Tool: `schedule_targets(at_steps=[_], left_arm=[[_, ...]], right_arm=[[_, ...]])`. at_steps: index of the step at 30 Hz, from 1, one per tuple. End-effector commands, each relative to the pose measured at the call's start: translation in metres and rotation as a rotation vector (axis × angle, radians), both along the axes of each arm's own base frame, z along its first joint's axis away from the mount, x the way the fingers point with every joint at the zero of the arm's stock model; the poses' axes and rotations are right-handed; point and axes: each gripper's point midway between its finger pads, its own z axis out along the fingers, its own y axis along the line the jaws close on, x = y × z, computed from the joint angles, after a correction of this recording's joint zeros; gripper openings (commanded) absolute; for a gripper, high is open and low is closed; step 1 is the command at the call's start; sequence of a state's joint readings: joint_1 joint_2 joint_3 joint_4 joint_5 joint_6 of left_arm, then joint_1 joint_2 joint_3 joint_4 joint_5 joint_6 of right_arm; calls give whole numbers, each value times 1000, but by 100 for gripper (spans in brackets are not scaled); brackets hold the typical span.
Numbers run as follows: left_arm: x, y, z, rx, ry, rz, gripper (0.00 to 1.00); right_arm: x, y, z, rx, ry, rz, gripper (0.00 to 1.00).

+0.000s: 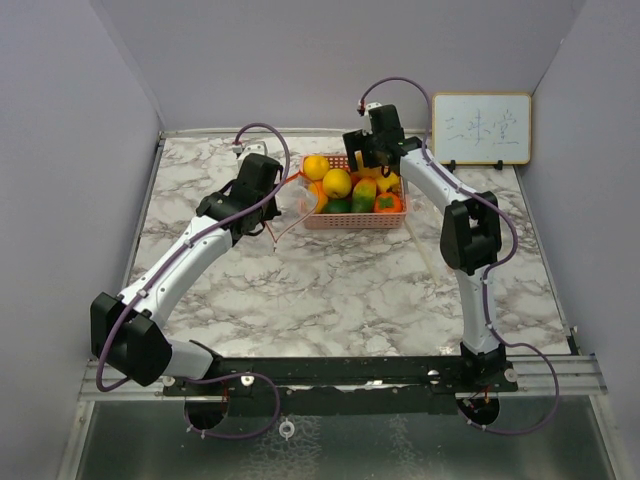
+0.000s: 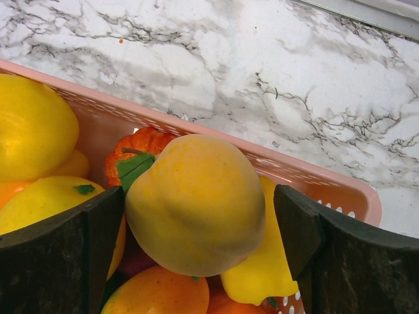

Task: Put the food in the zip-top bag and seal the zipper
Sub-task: Pick up the fake fruit from the bin.

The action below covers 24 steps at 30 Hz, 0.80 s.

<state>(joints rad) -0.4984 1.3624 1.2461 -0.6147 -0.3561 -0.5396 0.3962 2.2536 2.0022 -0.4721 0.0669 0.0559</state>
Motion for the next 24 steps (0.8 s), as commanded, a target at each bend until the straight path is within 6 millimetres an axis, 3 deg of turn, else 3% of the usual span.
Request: schedule_targets(at_steps=[1,5,7,10,12,14,16,22,24], left_arm=[[-2,1,8,-13,-29,-10,0],[-1,1,10,-12,-35,-17,0],[0,1,11,-9,-38,-19,0],[0,1,11,-8,-40,-22,0],[0,1,10,-7,-37,-23,0],[0,0,10,-10,-40,-28,0],[1,-1,11,-14,-45,-30,0],[4,-3,12,-21,-50,-30,0],[5,-6,12,-34,-48,-33,0]], right_arm=[[8,-5,-8,-20,-19,-21,66],[3,-1,-3,-1,-15,-2,41],[-1,2,9,24,-13,3,32],[-12,8,47,94,-40,32,28],[-24,17,83,165,-72,76,28],[-42,26,126,243,-112,137,27],[-63,35,151,320,-110,202,25],[-147,75,203,644,-32,489,24],[-176,91,210,767,27,584,24]])
